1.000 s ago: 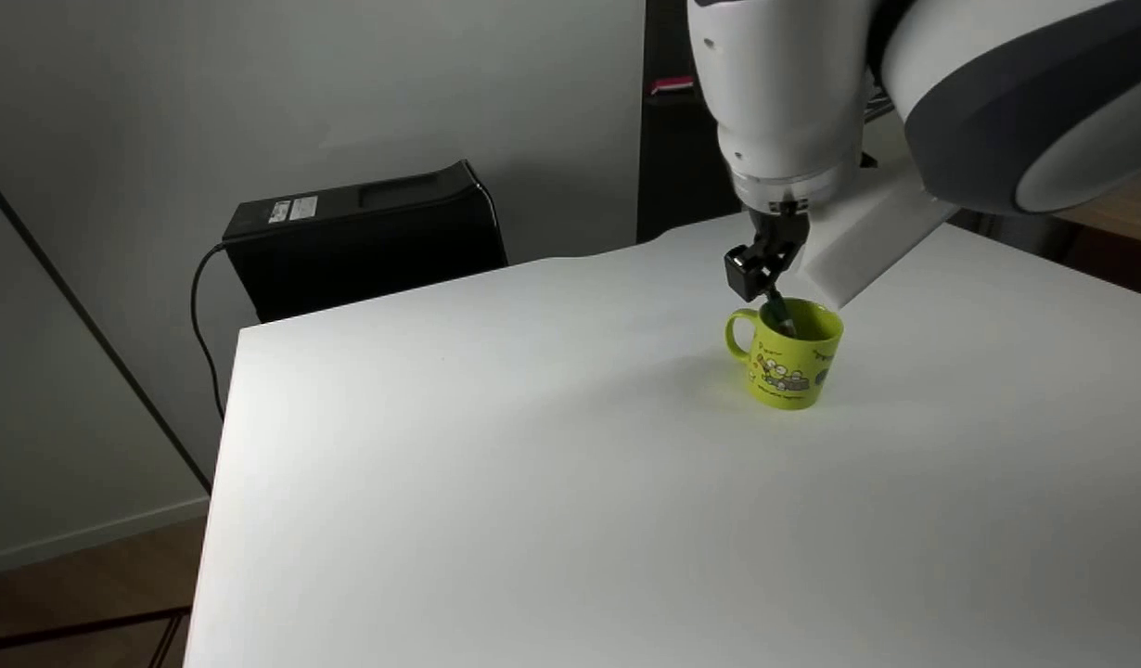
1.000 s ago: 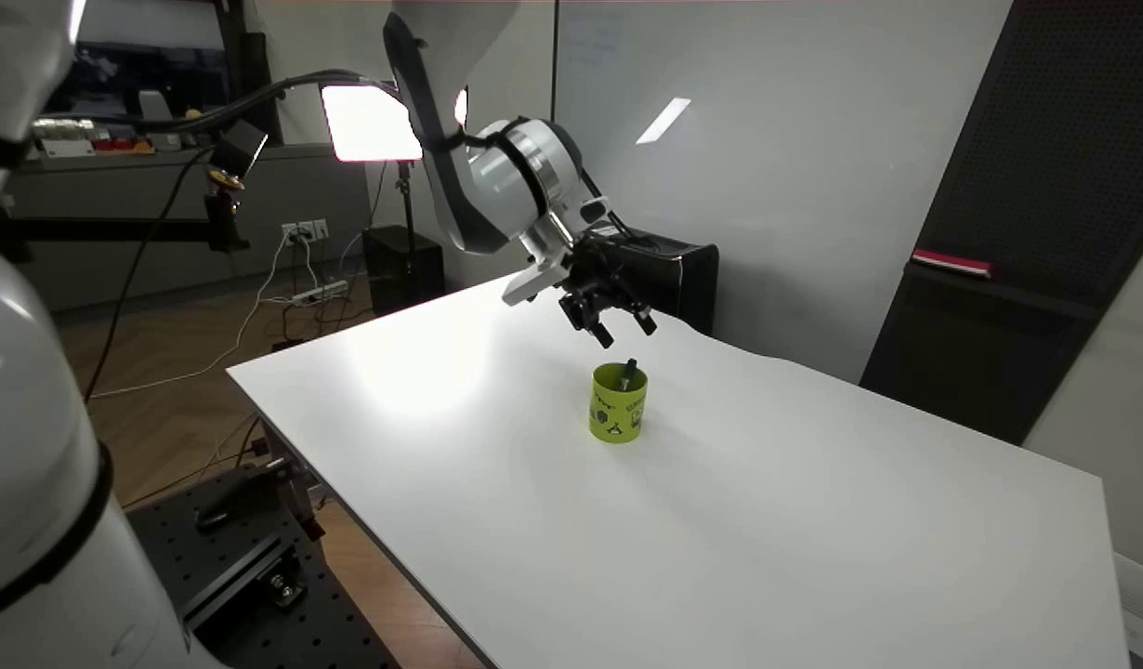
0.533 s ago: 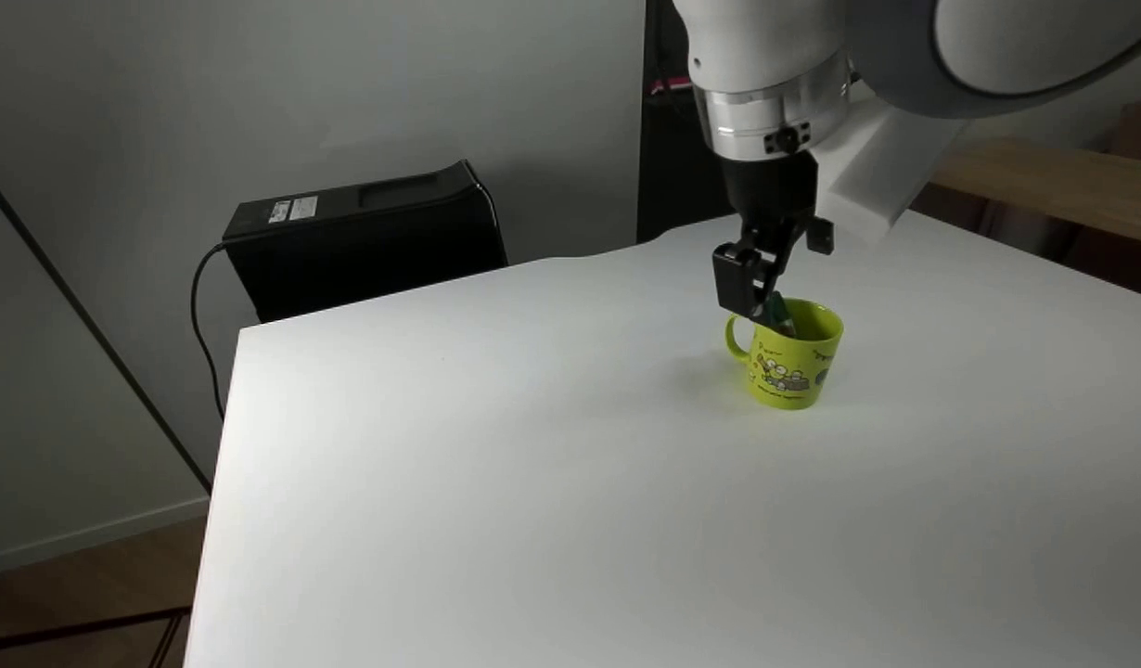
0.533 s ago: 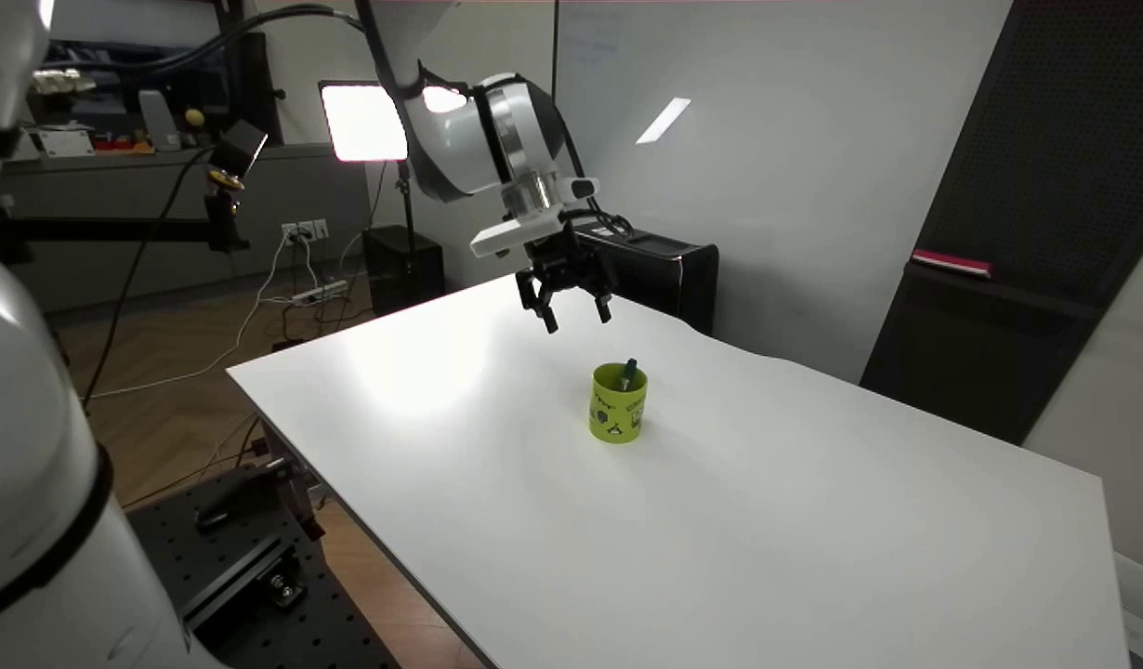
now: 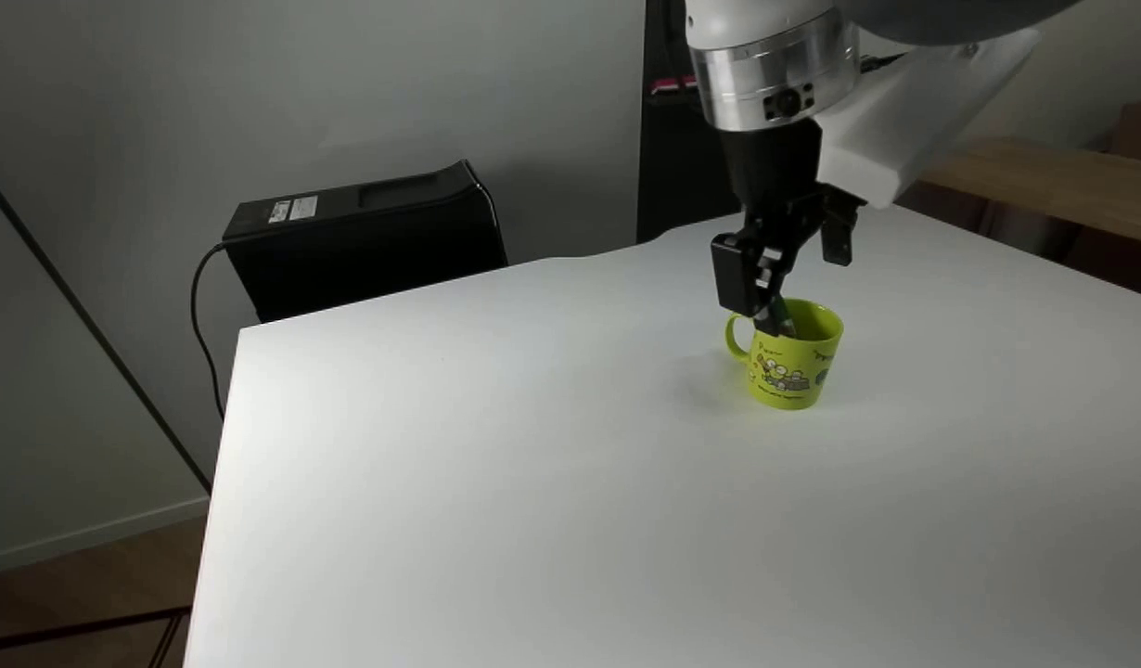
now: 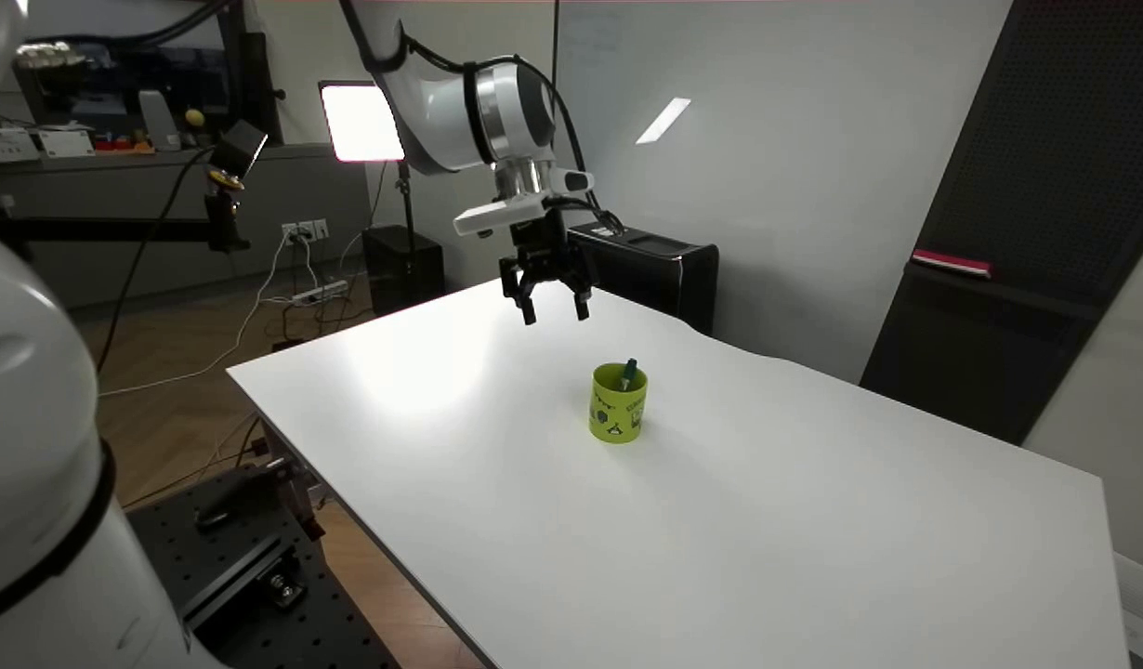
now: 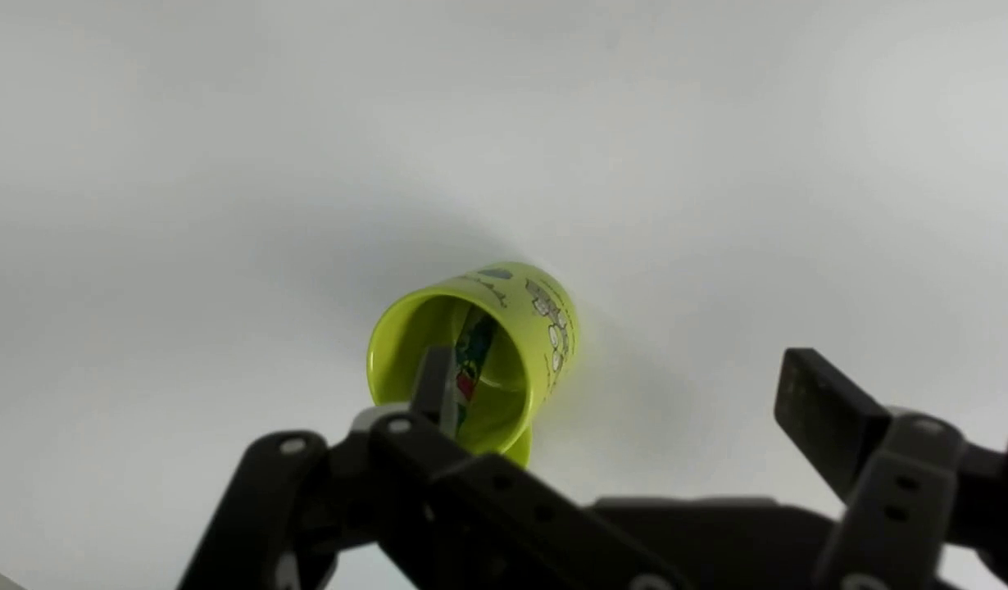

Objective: Put the marker in the mug

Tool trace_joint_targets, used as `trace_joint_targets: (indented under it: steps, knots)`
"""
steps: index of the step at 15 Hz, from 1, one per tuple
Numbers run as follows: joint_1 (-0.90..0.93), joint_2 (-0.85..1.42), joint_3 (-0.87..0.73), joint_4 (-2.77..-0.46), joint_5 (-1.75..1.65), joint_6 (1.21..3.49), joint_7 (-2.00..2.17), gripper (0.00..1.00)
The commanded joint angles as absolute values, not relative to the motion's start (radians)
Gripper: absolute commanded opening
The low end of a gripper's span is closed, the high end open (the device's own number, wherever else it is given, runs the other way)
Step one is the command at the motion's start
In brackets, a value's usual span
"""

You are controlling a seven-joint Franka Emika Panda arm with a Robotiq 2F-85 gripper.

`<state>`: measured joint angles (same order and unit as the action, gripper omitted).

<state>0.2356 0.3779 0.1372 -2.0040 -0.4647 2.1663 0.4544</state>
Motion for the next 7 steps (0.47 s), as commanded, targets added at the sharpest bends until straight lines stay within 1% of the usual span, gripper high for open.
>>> trace_joint_targets:
  steps: [1, 7]
  knots:
    - [0.273, 0.355, 0.106, -2.011, -0.402, 2.149, 0.535, 1.00]
    - [0.281, 0.375, 0.100, -2.004, -0.385, 2.165, 0.504, 1.00]
